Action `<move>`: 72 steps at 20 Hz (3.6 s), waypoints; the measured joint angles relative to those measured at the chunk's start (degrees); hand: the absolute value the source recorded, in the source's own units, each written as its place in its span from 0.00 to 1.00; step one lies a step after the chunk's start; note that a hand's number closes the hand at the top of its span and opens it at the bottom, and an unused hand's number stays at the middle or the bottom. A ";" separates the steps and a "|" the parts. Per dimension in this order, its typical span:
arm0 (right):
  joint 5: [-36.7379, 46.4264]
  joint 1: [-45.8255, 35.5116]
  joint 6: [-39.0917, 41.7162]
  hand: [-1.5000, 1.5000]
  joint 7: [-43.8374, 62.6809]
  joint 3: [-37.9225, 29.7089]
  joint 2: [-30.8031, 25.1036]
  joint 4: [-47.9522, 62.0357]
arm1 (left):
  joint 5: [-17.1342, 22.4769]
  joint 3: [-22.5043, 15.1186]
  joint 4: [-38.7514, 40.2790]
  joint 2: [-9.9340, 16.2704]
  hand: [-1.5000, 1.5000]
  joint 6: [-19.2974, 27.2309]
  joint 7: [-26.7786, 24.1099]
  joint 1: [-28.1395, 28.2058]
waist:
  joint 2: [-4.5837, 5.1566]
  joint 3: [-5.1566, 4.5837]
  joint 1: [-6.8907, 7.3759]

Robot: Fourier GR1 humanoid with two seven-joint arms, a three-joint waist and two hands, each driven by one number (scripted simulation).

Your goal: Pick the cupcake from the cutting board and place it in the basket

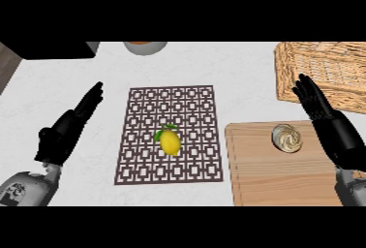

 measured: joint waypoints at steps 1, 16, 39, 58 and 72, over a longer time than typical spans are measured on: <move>-1.07 -0.74 1.03 1.00 -0.25 -0.54 0.29 0.88 | -0.30 -0.45 0.50 -0.81 0.50 0.38 0.47 0.46 | -0.28 -0.22 0.20; 2.38 -8.55 12.71 0.00 -1.00 11.67 5.56 -2.18 | 6.53 3.67 7.40 -6.09 0.50 3.52 4.05 13.18 | -1.86 -0.75 1.48; 6.90 -27.77 45.21 0.00 21.11 -2.03 -39.68 -6.42 | 7.06 5.62 5.71 -6.09 0.50 2.57 4.36 15.49 | -1.91 -0.84 0.61; 14.58 -19.40 47.86 0.00 17.86 -3.53 -32.80 -8.64 | 5.19 6.88 5.15 -7.67 0.50 1.94 4.66 16.66 | -1.95 -0.57 0.56; 33.07 -13.59 39.31 0.00 12.13 4.44 -22.74 -4.63 | 3.44 7.30 5.68 -9.20 0.50 1.20 4.03 16.53 | -1.87 -0.39 1.12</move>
